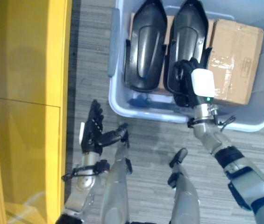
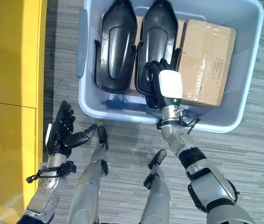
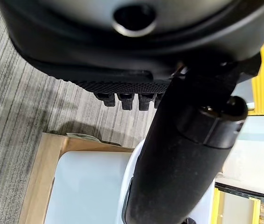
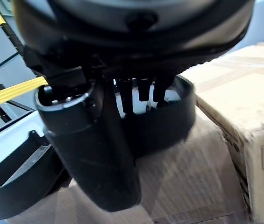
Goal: Move parts from the plastic box to the shelf.
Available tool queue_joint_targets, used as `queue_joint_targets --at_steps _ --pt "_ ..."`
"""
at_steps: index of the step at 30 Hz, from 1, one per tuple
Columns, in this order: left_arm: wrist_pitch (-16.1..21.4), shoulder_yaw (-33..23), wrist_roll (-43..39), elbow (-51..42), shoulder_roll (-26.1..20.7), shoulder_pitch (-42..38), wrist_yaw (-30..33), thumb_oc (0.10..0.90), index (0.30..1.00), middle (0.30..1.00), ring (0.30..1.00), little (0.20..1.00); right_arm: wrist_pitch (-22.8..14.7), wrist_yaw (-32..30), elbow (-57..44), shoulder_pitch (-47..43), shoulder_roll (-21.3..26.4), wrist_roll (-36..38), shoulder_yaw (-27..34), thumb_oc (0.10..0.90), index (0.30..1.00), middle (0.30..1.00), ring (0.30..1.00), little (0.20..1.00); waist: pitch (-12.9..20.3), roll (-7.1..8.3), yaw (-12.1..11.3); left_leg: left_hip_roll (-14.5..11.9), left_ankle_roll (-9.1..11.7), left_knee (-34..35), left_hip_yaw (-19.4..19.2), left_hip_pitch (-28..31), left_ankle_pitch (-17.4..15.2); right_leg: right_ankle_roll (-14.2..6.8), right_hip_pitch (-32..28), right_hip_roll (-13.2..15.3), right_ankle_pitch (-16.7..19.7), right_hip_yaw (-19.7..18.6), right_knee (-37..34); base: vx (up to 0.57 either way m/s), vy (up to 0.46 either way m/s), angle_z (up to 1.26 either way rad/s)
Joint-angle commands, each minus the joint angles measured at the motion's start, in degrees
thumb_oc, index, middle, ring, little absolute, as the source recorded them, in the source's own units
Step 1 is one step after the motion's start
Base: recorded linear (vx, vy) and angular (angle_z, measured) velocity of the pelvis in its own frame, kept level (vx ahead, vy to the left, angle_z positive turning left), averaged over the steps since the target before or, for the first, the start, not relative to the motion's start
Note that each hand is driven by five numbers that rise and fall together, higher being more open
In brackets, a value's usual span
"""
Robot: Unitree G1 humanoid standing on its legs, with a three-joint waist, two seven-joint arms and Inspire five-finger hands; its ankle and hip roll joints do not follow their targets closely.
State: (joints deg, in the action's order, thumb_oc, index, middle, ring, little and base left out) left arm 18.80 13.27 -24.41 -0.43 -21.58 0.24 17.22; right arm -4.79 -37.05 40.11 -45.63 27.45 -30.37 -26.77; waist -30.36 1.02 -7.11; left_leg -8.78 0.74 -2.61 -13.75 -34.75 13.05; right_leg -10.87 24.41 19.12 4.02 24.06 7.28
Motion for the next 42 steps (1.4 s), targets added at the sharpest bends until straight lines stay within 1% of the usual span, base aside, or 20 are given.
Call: queue_joint_targets --at_steps 1,4,11,17,18,19,21,22,25,27,28,30,32,36,37,38,39,40,42 --pt "5.83 0.78 0.48 -6.09 -0.09 -2.29 0.17 0.9 1.0 1.0 1.0 1.0 0.86 3.3 3.0 0.85 1.05 2.72 -1.52 0.4 0.3 0.3 0.3 0.3 0.56 -1.53 -1.21 -2.88 5.94 1.68 -0.11 6.61 -4.75 0.22 0.61 -1.43 2.8 -2.09 0.74 0.0 0.0 0.0" --pt "5.7 1.06 0.25 -6.25 -0.07 -2.34 -0.16 0.9 1.0 1.0 1.0 1.0 0.96 2.47 2.57 1.33 1.18 2.25 -0.97 0.4 0.3 0.3 0.3 0.3 0.56 -1.91 -1.35 -2.63 5.84 2.51 -0.01 8.02 -4.4 0.02 -0.49 -1.12 2.93 -1.98 0.6 0.0 0.012 0.0" --pt "5.21 1.4 0.28 -5.41 -0.03 -3.31 -0.28 0.9 1.0 1.0 1.0 1.0 0.28 1.54 -2.01 4.72 1.72 3.16 1.73 0.4 0.3 0.3 0.3 0.3 0.56 -2.02 -0.78 -2.05 5.63 3.53 -0.4 12.82 -4.33 -0.31 -4.52 -0.47 3.13 -2.06 0.43 0.0 0.024 0.01" --pt "4.49 1.17 0.26 -4.9 -0.12 -3.9 -0.45 0.9 1.0 1.0 1.0 1.0 -0.17 1.91 -7.29 8.91 1.97 4.14 4.82 0.4 0.3 0.3 0.3 0.3 0.56 -1.51 -0.07 -1.82 5.57 4.77 -0.76 17.72 -4.01 -0.64 -9.46 -0.06 3.74 -1.72 -1.09 -0.01 0.016 0.02" --pt "4.18 1.28 -0.24 -4.37 0.03 -3.92 -0.96 0.9 1.0 1.0 1.0 1.0 -0.62 1.79 -8.89 10.6 1.72 5.15 6.19 0.4 0.3 0.3 0.3 0.3 0.56 -1.46 0.15 -1.69 4.94 5.45 -1.54 18.91 -2.89 -0.13 -10.79 0.21 4.79 -0.92 -2.0 -0.06 0.035 0.01" --pt "4.06 1.18 -0.59 -4.48 0.11 -3.94 -1.22 0.9 1.0 1.0 1.0 1.0 -0.67 1.79 -9.35 11.18 1.83 5.26 6.61 0.4 0.3 0.3 0.3 0.3 0.59 -1.43 0.26 -1.67 4.96 5.6 -1.48 19.63 -2.81 -0.13 -11.5 0.28 4.82 -0.91 -2.15 -0.04 0.033 -0.01" --pt "3.86 1.19 -0.89 -4.87 0.01 -3.6 -1.89 0.9 1.0 1.0 1.0 1.0 -0.68 1.51 -10.72 12.51 2.22 5.17 7.65 0.4 0.3 0.3 0.3 0.3 1.81 -1.4 0.43 -1.66 5.01 6.49 -1.35 21.1 -2.61 -0.3 -13.03 0.29 4.95 -0.65 -2.92 0.03 0.013 -0.02" --pt "3.85 1.22 -0.9 -4.9 -0.01 -3.54 -1.89 0.9 1.0 1.0 1.0 1.0 -0.65 1.53 -10.82 12.64 2.22 5.15 7.7 0.4 0.3 0.3 0.3 0.3 1.77 -1.42 0.42 -1.65 5.01 6.61 -1.34 21.26 -2.56 -0.31 -13.21 0.26 4.98 -0.6 -3.03 0.03 0.011 0.02" --pt "3.77 0.92 -1.03 -4.25 -0.29 -2.78 -2.42 0.9 1.0 1.0 1.0 1.0 -0.84 1.9 -12.87 14.47 2.76 4.65 8.94 0.4 0.3 0.3 0.3 0.3 3.51 -1.21 0.54 -1.55 5.04 6.97 -1.21 22.8 -2.67 -0.39 -14.95 0.23 5.01 -0.19 -3.61 0.03 0.006 -0.03" --pt "3.53 0.2 -0.82 -4.7 -0.57 -2.07 -2.88 0.9 1.0 1.0 1.0 1.0 -0.85 1.95 -14.83 15.7 3.81 3.68 10.13 0.4 0.3 0.3 0.3 0.3 5.39 -1.14 0.68 -1.39 5.09 7.28 -1.12 24.19 -2.8 -0.52 -16.64 0.25 4.87 0.2 -4.04 0.05 0.012 -0.01" --pt "3.53 0.22 -0.82 -4.72 -0.58 -2.03 -2.88 0.9 1.0 1.0 1.0 1.0 -0.83 1.98 -14.91 15.78 3.82 3.66 10.16 0.4 0.3 0.3 0.3 0.3 5.39 -1.15 0.68 -1.39 5.09 7.28 -1.1 24.23 -2.81 -0.53 -16.72 0.25 4.88 0.24 -4.08 0.03 0.003 0.04" --pt "3.4 -0.44 -0.82 -4.76 -0.73 -1.49 -3.15 0.9 1.0 1.0 1.0 1.0 -0.87 1.94 -16.59 16.48 4.49 3.17 11.21 0.4 0.3 0.3 0.3 0.3 6.66 -0.94 0.88 -1.38 5.07 7.48 -1.03 25.0 -2.96 -0.63 -17.63 0.27 4.86 0.39 -4.27 0.04 0.003 0.07" --pt "3.39 -1.64 -0.76 -4.42 -0.88 -0.36 -3.82 0.9 1.0 1.0 1.0 1.0 -1.08 2.17 -19.16 17.92 6.09 1.78 12.81 0.4 0.3 0.3 0.3 0.3 9.14 -0.6 1.16 -1.23 5.0 7.61 -1.06 26.93 -3.27 -0.82 -19.72 0.5 4.56 0.82 -4.4 0.08 0.012 0.04" --pt "3.31 -2.44 -0.64 -4.22 -0.99 0.47 -4.39 0.9 1.0 1.0 1.0 1.0 -1.31 2.68 -20.67 18.82 7.66 0.78 13.97 0.4 0.3 0.3 0.3 0.3 10.87 -0.37 1.27 -1.02 4.93 7.61 -0.85 28.11 -3.65 -0.99 -21.43 0.8 4.34 1.47 -4.51 0.03 0.004 0.03" --pt "3.3 -2.65 -0.6 -4.26 -1.02 0.59 -4.61 0.9 1.0 1.0 1.0 1.0 -1.38 2.68 -21.02 18.89 8.37 0.32 14.41 0.4 0.3 0.3 0.3 0.3 11.59 -0.3 1.28 -0.99 4.92 7.61 -0.77 28.44 -3.76 -1.08 -21.94 0.9 4.28 1.66 -4.55 0.08 0.012 0.04" --pt "3.3 -3.32 -0.41 -4.15 -1.03 1.21 -5.04 0.9 1.0 1.0 1.0 1.0 -1.58 2.71 -22.47 19.92 8.96 -0.08 15.6 0.4 0.3 0.3 0.3 0.3 13.01 -0.06 1.4 -0.85 4.84 7.61 -0.63 29.31 -4.09 -1.23 -23.0 1.05 4.17 1.95 -4.65 0.06 0.011 0.06" --pt "3.3 -3.28 -0.41 -4.17 -1.05 1.26 -5.04 0.9 1.0 1.0 1.0 1.0 -1.54 2.76 -22.59 20.07 8.96 -0.1 15.67 0.4 0.3 0.3 0.3 0.3 13.02 -0.05 1.4 -0.83 4.84 7.61 -0.61 29.35 -4.1 -1.25 -23.08 1.06 4.17 1.99 -4.68 0.08 0.008 0.17" --pt "3.1 -3.54 -0.26 -3.92 -0.91 1.52 -5.39 0.9 1.0 1.0 1.0 1.0 -1.8 2.93 -23.83 20.68 9.56 -0.84 16.32 0.4 0.3 0.3 0.3 0.3 14.35 0.22 1.44 -0.66 4.78 7.61 -0.52 29.98 -4.33 -1.39 -24.05 1.25 4.21 2.31 -4.76 0.04 0.009 0.16" --pt "3.08 -4.14 0.08 -3.5 -0.9 1.99 -5.59 0.9 1.0 1.0 1.0 1.0 -2.26 3.12 -25.58 21.29 9.85 -1.31 17.21 0.4 0.3 0.3 0.3 0.3 15.85 0.52 1.56 -0.45 4.69 7.61 -0.49 30.54 -4.64 -1.61 -25.03 1.42 4.4 2.67 -5.06 0.05 0.018 0.08"
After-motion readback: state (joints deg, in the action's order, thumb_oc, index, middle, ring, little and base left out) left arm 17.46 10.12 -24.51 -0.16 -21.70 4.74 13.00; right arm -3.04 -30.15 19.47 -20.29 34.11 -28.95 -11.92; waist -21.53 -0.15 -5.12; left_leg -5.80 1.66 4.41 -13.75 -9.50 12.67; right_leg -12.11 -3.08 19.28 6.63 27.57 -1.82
